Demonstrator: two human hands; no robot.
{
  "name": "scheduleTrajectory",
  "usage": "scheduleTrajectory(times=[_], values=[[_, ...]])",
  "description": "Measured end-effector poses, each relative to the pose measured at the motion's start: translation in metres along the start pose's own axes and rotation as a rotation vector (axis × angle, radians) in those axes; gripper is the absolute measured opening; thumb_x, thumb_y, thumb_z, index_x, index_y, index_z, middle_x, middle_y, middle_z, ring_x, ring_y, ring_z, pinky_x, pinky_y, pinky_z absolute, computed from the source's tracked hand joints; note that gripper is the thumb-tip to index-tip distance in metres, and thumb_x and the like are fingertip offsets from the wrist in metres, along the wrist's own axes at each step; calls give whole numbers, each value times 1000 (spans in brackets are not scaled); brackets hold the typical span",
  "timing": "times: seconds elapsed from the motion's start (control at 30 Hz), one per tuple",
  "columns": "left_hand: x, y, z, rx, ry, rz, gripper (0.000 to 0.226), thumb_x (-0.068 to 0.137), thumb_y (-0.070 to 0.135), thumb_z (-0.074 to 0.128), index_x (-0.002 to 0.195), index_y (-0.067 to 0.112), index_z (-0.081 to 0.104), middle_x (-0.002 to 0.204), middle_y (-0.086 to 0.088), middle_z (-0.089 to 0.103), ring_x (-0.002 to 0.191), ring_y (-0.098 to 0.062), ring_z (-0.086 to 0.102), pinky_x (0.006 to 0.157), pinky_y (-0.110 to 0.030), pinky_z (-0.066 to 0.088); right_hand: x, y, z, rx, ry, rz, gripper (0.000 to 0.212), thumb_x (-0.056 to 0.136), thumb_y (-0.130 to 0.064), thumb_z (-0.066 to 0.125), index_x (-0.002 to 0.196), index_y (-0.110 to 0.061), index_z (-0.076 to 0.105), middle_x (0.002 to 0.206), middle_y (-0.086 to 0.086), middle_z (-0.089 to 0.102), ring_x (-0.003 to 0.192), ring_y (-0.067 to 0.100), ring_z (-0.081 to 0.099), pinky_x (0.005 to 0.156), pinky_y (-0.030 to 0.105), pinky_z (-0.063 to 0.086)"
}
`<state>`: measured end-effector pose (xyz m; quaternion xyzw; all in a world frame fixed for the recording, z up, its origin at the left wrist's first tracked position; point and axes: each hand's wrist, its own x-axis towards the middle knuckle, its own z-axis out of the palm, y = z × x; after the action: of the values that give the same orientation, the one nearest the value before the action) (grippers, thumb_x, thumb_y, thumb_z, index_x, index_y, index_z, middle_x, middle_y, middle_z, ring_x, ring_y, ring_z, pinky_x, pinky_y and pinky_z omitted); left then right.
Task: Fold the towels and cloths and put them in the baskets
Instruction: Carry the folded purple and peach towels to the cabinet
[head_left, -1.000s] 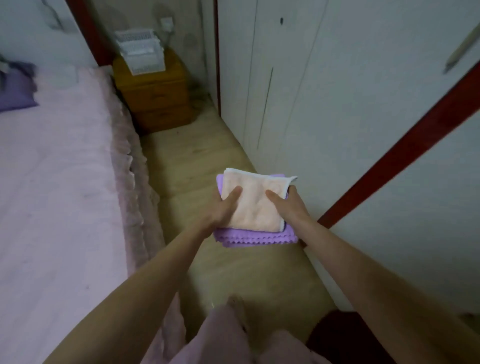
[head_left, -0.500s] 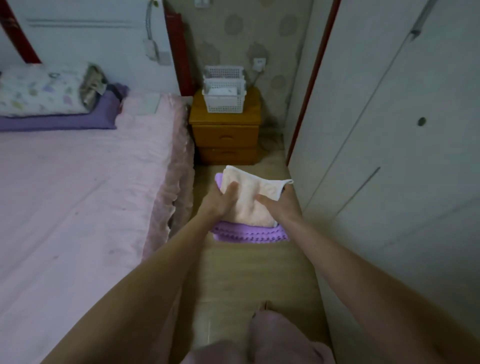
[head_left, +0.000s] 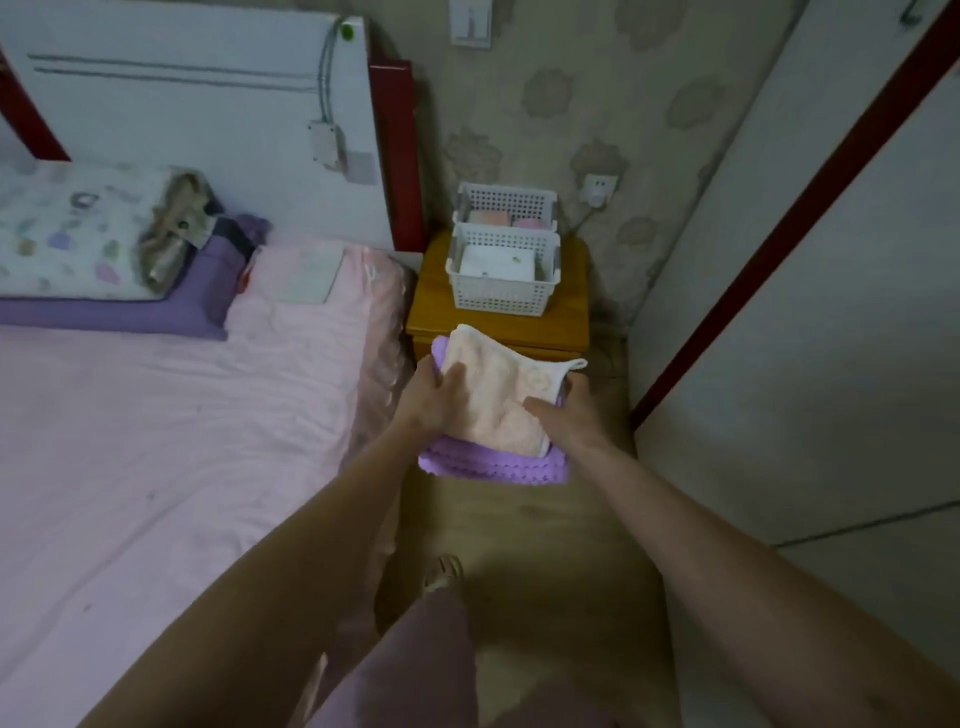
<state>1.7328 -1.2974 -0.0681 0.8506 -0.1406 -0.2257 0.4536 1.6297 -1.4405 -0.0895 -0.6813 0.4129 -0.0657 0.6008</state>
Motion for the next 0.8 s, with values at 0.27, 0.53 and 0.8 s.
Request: scheduleTrajectory(times=[0.27,0.53,0.8], values=[[216,46,6,-31,-123,-91,46,101,38,40,129,2,44,109,-4,51,107,-22,50,86,-28,33,183,-82,11,-8,65,1,57,88,-12,65,136,-14,36,134,4,49,124,23,48,93,33,46],[404,80,46,-179,-57,-68,46,102,32,39,145,16,33,127,4,47,117,-11,43,84,-13,30,392,-125,20,9,87,-65,55,87,-5,62,135,-15,38,132,2,50,120,17,49,94,33,47],[525,64,89,-261,-6,-73,34,102,19,41,136,19,39,104,15,52,88,11,54,71,-4,40,523,-109,36,-144,144,-120,60,87,-14,61,140,-16,32,134,7,47,124,24,48,98,49,47]])
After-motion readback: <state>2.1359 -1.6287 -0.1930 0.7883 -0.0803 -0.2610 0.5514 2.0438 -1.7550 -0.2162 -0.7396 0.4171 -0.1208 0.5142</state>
